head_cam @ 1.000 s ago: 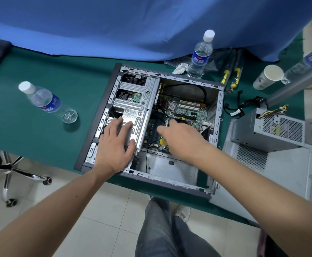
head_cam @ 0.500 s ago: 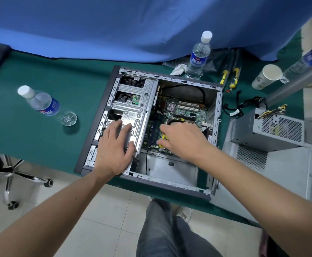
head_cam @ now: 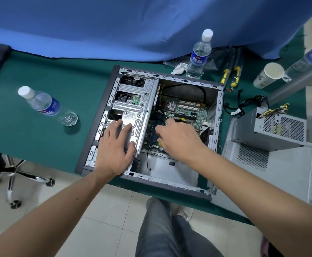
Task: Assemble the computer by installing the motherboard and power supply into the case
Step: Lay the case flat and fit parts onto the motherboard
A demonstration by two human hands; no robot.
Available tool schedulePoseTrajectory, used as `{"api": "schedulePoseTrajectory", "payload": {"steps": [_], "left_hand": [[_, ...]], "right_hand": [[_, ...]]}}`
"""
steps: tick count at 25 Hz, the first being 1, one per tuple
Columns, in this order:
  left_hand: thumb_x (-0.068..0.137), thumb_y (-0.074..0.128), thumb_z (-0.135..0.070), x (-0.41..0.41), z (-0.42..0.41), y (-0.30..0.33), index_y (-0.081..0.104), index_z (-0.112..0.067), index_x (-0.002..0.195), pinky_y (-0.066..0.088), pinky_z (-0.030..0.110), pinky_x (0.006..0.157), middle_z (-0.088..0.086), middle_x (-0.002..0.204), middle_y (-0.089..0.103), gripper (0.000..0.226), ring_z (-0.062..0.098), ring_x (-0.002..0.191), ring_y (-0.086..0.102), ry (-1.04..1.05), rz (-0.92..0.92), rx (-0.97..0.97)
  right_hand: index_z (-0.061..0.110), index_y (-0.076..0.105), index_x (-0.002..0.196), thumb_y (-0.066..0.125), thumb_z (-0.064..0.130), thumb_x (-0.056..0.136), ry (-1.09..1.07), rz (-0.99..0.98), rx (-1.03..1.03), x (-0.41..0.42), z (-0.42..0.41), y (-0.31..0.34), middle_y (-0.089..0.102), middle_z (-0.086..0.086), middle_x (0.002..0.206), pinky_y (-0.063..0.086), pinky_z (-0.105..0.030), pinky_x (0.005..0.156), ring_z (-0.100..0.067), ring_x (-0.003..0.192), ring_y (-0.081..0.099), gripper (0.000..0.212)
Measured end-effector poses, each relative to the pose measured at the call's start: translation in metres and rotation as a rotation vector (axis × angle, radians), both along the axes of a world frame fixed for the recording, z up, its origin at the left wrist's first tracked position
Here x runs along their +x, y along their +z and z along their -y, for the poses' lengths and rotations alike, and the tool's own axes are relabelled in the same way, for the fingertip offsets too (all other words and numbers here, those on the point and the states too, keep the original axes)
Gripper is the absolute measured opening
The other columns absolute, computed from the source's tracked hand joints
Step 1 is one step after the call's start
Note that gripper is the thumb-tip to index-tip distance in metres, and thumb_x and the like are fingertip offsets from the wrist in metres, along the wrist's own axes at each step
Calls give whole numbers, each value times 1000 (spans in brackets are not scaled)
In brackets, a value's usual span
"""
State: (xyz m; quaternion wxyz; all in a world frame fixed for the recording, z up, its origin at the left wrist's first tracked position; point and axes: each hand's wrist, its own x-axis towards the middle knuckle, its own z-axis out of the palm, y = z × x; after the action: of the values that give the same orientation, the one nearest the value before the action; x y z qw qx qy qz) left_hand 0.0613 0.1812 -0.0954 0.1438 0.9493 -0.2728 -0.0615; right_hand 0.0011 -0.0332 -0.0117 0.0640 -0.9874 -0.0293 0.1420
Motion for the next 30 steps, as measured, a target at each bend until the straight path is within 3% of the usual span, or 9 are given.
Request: {"api": "schedulePoseTrajectory", "payload": {"steps": [3,5,7,11,14,17,22,27,30], "left_hand": [[93,41,-41,1,-1,0,43,-21,142,36,48,109,8,150,33,53,28,138,32,1,3,0],[93,41,-41,2,0,0,43,-21,142,35,48,110,8,150,33,53,29,138,31,-2,3,0],[93,41,-41,2,0,-1,43,-21,142,35,48,109,8,150,33,53,28,138,32,-3,8,-3],[93,40,-42,1,2,-3,42,-22,142,36,48,108,7,150,33,53,28,138,31,2,5,-2],[93,40,-43,1,0,-3,42,-21,143,36,49,109,8,151,32,54,28,138,32,3,7,4],[93,39,-43,0,-1,-3,42,-22,143,36,50,109,8,151,33,54,29,139,32,5,5,5],[93,39,-44,2,2,-1,42,-22,143,37,50,109,8,151,33,54,29,138,32,7,1,2],[93,40,-42,0,2,-1,43,-22,142,37,50,109,8,151,33,53,29,138,32,14,2,-7],[93,40,-42,1,2,-1,42,-23,142,36,49,109,7,151,33,53,28,139,31,16,1,0]], "right_hand": [[12,56,105,35,43,106,-31,-27,-111,5,-1,-2,44,0,70,32,-31,49,-24,62,48,38],[11,50,118,39,43,104,-74,-168,42,6,10,0,51,-7,96,40,-35,54,-26,70,55,37],[14,44,123,50,23,100,-53,-277,220,3,17,4,41,-10,114,46,-39,55,-27,71,56,26],[13,56,112,54,0,91,6,-104,146,-6,5,5,48,-7,100,50,-38,57,-24,68,55,25],[9,58,105,56,17,96,16,-3,86,-5,-11,1,47,-4,83,39,-34,51,-22,61,48,12],[11,53,101,40,43,104,2,0,-23,-8,-12,-5,40,3,63,29,-31,47,-20,55,45,34],[13,41,111,51,29,99,-96,-143,207,-5,3,-4,41,-8,98,39,-35,50,-25,68,53,23],[12,47,87,45,48,101,-131,-63,68,-16,-1,-9,43,1,62,39,-33,52,-23,62,53,39],[10,51,96,39,53,101,-203,-70,55,-14,0,-9,47,0,72,40,-32,50,-18,57,47,45]]}}
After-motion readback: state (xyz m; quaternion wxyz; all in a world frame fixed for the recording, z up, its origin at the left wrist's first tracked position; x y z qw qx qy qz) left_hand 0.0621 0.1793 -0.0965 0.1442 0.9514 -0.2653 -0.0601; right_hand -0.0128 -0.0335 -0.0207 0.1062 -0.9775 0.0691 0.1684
